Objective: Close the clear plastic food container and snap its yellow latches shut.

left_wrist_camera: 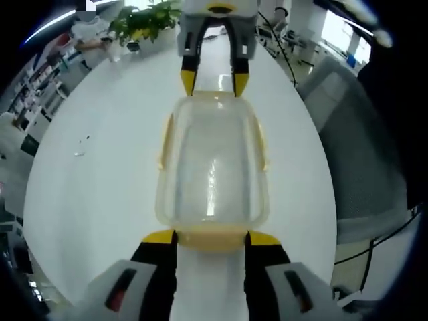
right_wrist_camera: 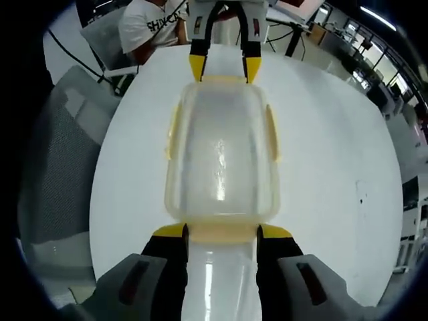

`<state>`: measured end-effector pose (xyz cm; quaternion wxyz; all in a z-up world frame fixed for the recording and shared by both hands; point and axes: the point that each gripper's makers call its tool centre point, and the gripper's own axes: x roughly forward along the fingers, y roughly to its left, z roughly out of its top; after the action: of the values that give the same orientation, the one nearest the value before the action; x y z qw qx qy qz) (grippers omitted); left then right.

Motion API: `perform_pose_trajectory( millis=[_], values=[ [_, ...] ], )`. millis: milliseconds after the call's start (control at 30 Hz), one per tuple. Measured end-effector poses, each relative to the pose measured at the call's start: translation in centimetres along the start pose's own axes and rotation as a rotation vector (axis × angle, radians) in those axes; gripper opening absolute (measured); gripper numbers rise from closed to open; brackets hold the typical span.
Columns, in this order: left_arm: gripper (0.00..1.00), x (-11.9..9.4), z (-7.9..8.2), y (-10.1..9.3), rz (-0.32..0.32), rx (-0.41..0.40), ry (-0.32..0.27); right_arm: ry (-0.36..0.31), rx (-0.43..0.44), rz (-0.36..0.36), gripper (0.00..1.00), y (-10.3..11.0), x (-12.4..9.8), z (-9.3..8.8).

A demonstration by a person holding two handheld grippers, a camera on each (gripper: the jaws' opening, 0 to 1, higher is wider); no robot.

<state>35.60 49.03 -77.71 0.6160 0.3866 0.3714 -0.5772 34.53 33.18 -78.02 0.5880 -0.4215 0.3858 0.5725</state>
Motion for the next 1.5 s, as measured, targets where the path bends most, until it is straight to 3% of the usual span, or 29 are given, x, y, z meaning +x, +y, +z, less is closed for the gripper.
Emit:
perform_pose_trajectory(
  millis=[833, 1500],
  values=[
    [0.34, 1.2, 3.9, 0.1, 0.009, -0.006, -0.035, 0.018, -0.007, -0.012, 0.37, -0.3, -2.3, -3.4],
    [0.34, 3.0, 7.8, -0.3, -0.005, -0.001, -0.023, -0.006, 0.021, -0.006, 0.37, 0.3, -3.4, -7.7]
  ],
)
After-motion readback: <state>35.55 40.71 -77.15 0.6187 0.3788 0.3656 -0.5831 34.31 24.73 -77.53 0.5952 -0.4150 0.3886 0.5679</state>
